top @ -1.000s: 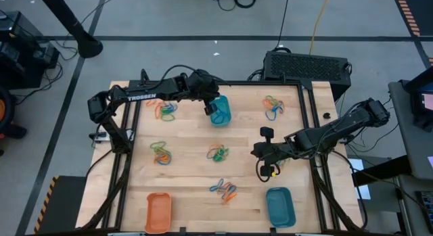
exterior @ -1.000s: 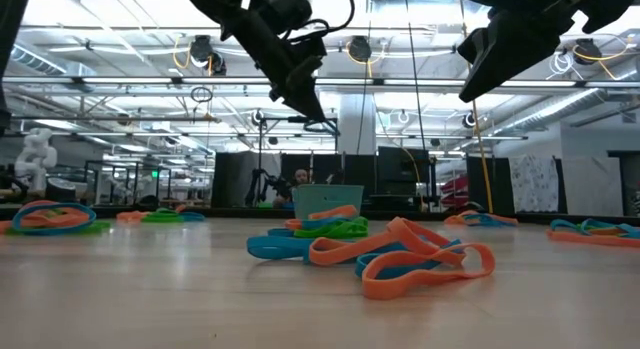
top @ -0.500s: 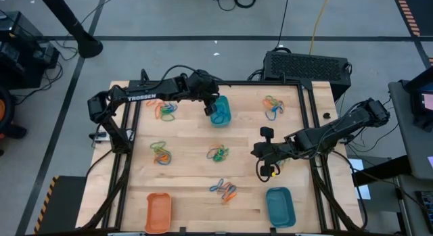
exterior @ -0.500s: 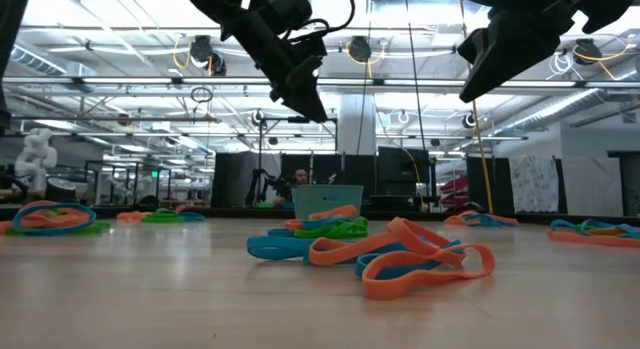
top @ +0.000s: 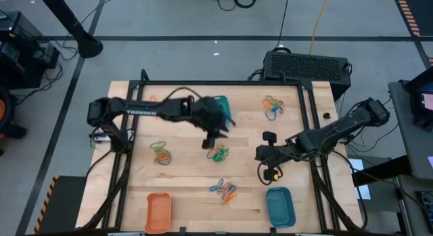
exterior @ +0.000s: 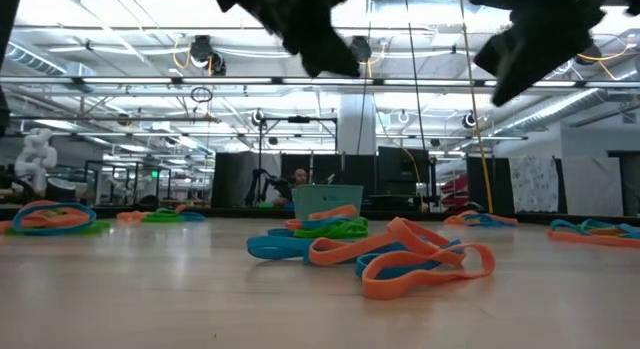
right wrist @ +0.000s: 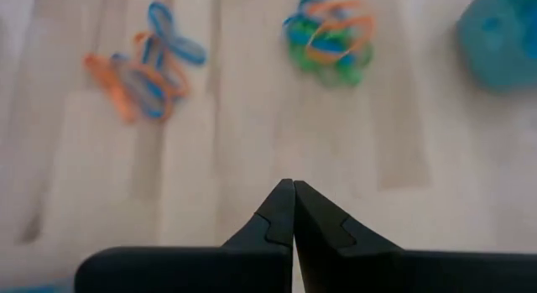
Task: Sort rubber bands into baskets
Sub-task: Put the blue rubber band into the top blue bin
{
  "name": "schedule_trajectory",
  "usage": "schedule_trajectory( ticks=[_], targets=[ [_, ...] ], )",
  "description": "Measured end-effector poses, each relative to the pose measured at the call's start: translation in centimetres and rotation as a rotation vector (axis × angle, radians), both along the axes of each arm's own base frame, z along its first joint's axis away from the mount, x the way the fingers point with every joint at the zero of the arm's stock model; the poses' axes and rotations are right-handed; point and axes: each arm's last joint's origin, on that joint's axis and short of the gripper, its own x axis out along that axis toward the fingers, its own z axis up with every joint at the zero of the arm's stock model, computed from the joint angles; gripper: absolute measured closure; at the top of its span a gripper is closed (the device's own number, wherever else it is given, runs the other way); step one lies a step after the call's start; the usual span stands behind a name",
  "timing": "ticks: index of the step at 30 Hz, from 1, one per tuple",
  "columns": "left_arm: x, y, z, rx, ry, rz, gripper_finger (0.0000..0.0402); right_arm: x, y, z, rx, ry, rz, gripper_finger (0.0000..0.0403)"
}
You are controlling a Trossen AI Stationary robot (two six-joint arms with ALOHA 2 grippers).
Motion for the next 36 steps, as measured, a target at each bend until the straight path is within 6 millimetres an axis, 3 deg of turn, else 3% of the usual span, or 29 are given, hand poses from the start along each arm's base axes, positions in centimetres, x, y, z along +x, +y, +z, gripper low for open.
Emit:
schedule_trajectory(
  ticks=[4,7,15,21,26,31,36],
  targets=[
    [1.2,-2.2,0.2,0.011,-0.107,-0.044,0.0276,-1.8,0.3,0.2,0.032,0.071,-0.078,0.0403],
    [2.7,-3.1,-0.6,0.021,-0.168,-0.009,0.0276,-3.8,0.7,0.7,-0.043,0.078,-0.153,0.0403],
    [8.3,-4.4,-6.1,-0.017,-0.336,0.007,0.0276,-8.5,1.9,1.9,-0.15,-0.057,-0.284,0.0403],
    [14.3,-4.7,-7.4,-0.008,-0.296,-0.001,0.0276,-9.4,2.7,1.8,-0.139,-0.053,-0.267,0.0403],
    [18.0,-4.2,-10.5,0.007,-0.238,-0.001,0.0276,-9.7,3.0,1.8,-0.137,-0.052,-0.246,0.0403],
    [20.0,-2.7,-13.8,0.042,-0.231,0.06,0.0276,-10.2,3.1,1.7,-0.144,-0.041,-0.238,0.0403],
    [20.8,-2.7,-15.0,0.044,-0.245,0.062,0.0276,-10.3,3.2,1.7,-0.155,-0.048,-0.232,0.0403]
  ],
)
